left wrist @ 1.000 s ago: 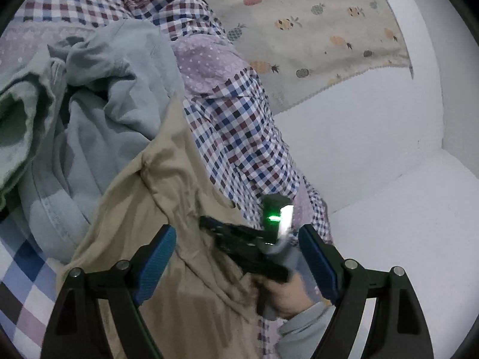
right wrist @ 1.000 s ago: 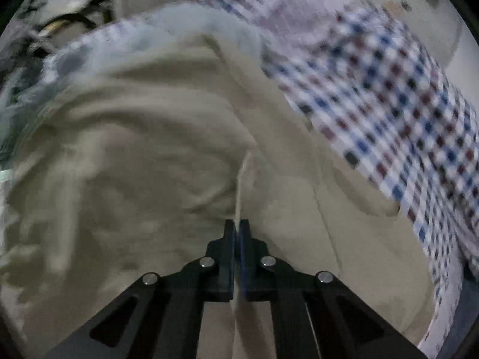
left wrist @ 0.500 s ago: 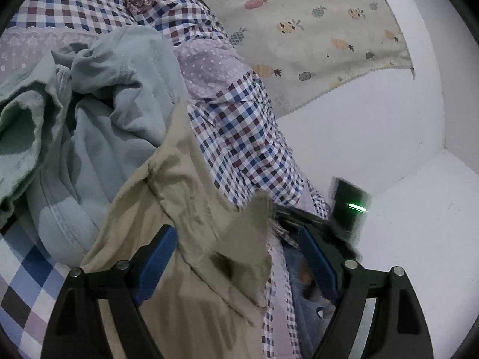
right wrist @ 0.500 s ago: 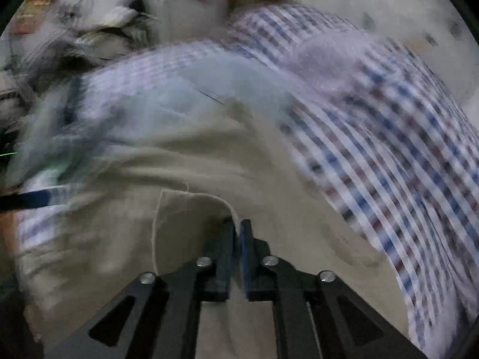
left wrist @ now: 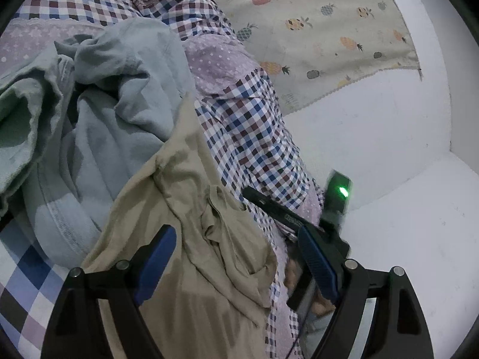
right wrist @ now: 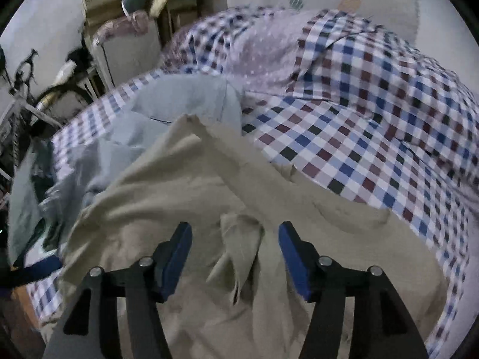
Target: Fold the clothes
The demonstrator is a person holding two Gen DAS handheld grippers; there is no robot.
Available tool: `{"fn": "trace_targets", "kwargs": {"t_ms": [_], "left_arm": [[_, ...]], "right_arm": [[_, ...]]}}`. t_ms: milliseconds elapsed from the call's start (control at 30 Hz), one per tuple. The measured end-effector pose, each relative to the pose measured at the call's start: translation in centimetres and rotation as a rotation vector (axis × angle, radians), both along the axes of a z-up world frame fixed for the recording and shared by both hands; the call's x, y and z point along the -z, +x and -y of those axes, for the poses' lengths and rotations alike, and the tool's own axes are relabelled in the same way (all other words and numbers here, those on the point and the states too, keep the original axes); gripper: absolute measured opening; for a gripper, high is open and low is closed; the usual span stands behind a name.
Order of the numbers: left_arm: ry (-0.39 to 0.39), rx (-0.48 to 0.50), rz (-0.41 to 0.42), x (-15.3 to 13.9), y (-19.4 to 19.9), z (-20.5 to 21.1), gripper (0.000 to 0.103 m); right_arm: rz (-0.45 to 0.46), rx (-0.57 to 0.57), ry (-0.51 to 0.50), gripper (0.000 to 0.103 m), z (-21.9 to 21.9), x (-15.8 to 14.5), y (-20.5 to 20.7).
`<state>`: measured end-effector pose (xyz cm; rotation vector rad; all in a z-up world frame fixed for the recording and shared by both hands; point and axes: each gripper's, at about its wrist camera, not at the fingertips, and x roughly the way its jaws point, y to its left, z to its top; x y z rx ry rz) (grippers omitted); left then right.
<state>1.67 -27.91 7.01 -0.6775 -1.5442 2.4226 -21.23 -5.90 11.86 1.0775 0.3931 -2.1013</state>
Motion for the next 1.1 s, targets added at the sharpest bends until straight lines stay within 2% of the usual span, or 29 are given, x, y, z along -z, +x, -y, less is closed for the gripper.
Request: {"fn": "trace_targets", "kwargs": {"t_ms": [100,233,300,367,433,500,700,800,967,1100], "left_arm": [[0.003,0.001,-0.005,-0.2,0.1,0.0,0.086],[0.016,-0.004,-0.011,-0.3,0.4,0.2,0.086],[0.019,-0.007,-0.012,-0.3,0.4,0.3,0.086],[0.023,-0.014,-0.016,-0.4,0.5,0.5,0.086],[0.028,-0.021,-0.018,-0.5,0.5,0.8,0.086],[0.033,-0.028,-0.019,-0.4,0.5,1.2,0.086],[0.057,-0.05,-0.025,-0.2,0.7,2.8,0.086],[0.058,-0.06,-0.018,-0.2,0.9,3.4,0.086],[0.066,-0.071,-0.018,-0.2,1.2,4.2,0.086],[0.066,-0.074,-0.012,-0.2,1.1,4.6,0.086]], "right_arm": [[0.055,0.014,0.02,0.057,-1.1,2.4,1.7],[0.075,0.023,0.071,0.048,-0.8,5.3,2.1],[0.071,0.024,0.095,0.04,-0.2,6.1,1.9],[0.057,0.035,0.14,0.013,0.6,6.8,1.5],[0.046,0.029,0.185,0.002,1.6,7.2,1.4],[0.037,0.016,0.218,0.001,2.5,7.2,1.4],[0.049,-0.077,0.067,0.0,5.4,1.0,2.7],[0.065,-0.122,0.042,0.0,7.6,-1.0,3.3],[0.095,-0.24,0.097,0.0,12.2,-1.2,5.3],[0.099,-0.228,0.106,0.001,11.7,-1.2,5.0]]}}
